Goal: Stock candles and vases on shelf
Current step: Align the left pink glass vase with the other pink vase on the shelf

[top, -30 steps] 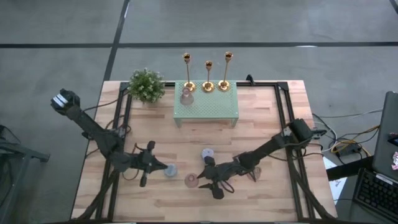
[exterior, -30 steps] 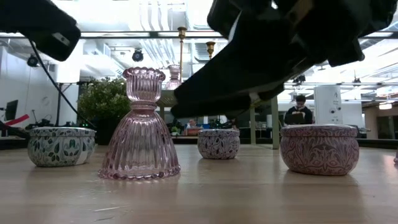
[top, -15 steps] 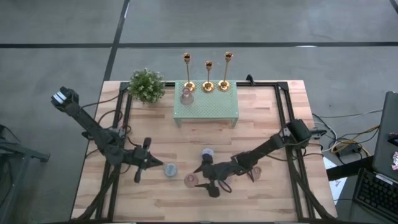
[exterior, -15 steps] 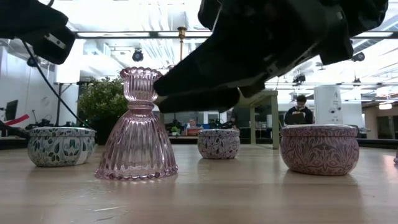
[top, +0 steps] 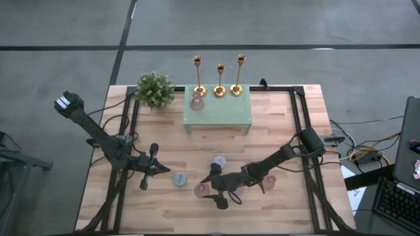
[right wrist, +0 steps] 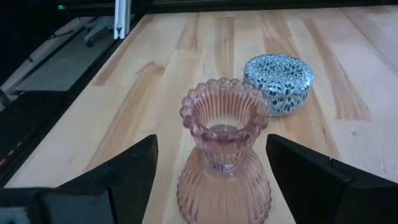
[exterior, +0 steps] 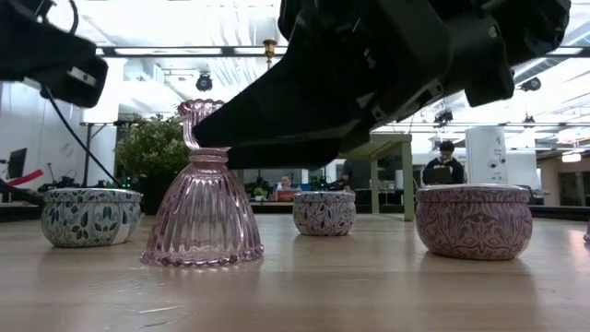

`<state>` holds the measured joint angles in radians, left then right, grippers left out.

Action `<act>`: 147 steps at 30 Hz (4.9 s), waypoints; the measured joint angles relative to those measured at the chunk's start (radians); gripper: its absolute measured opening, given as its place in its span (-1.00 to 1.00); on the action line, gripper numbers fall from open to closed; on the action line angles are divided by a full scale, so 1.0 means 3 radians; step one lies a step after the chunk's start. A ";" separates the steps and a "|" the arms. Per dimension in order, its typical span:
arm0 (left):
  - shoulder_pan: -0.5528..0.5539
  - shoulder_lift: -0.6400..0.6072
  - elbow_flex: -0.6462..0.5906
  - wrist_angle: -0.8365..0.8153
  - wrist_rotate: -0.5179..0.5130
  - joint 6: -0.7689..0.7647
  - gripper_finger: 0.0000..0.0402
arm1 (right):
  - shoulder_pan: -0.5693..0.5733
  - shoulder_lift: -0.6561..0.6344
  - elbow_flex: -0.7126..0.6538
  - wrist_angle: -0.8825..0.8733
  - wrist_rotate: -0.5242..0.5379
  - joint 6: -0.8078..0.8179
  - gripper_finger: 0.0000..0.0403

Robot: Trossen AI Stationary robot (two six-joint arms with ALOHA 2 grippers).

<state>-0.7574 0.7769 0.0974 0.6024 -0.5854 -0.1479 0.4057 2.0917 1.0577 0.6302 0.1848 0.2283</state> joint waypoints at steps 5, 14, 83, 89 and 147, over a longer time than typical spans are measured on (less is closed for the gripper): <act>0.0035 -0.0078 -0.0290 0.0400 -0.0001 0.0066 -0.98 | 0.0000 0.0064 -0.0012 0.0143 -0.0004 -0.0004 0.43; 0.0159 -0.0326 -0.0296 0.0210 0.0067 0.0321 -0.98 | -0.0003 0.0077 0.0003 0.0272 -0.0005 -0.0048 0.45; 0.0657 -0.2147 -0.0305 -0.1806 -0.0305 0.0280 -0.90 | -0.0071 0.0020 -0.0005 0.0575 0.0094 -0.0201 -0.29; 0.0657 -0.2147 -0.0305 -0.1807 -0.0306 0.0281 -0.90 | -0.0128 -0.0238 -0.0010 0.0525 0.0185 -0.0398 -0.29; 0.0656 -0.2101 -0.0305 -0.1745 -0.0282 0.0281 -0.90 | -0.2062 -0.2032 -0.0661 -0.0254 0.0501 -0.0451 -0.29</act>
<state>-0.5606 0.1467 0.0059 0.0788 -0.6701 -0.0635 -0.2130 1.4822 0.8593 0.5541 0.3351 0.0929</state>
